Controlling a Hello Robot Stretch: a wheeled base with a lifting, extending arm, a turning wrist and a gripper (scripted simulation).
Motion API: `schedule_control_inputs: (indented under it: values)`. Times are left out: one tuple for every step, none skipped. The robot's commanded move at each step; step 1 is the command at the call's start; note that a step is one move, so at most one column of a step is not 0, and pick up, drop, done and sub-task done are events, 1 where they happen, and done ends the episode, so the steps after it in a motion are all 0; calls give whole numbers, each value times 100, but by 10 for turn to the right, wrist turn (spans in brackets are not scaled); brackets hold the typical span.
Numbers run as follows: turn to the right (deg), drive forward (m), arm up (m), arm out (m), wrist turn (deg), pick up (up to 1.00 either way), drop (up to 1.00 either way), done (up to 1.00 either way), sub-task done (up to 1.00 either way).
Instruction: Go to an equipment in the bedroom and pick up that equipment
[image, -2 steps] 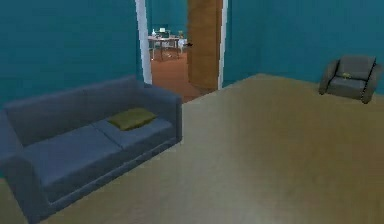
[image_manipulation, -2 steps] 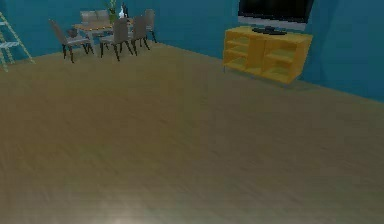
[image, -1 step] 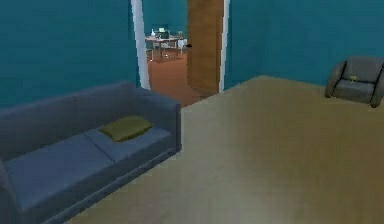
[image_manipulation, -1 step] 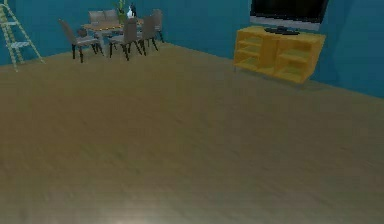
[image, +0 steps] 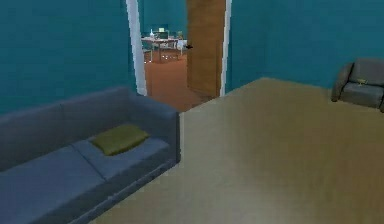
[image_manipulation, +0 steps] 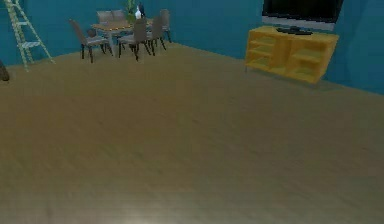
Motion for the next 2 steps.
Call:
schedule_control_inputs:
  values:
    - [150,0,0,0,0,0,0,0,0]
    - [0,100,0,0,0,0,0,0,0]
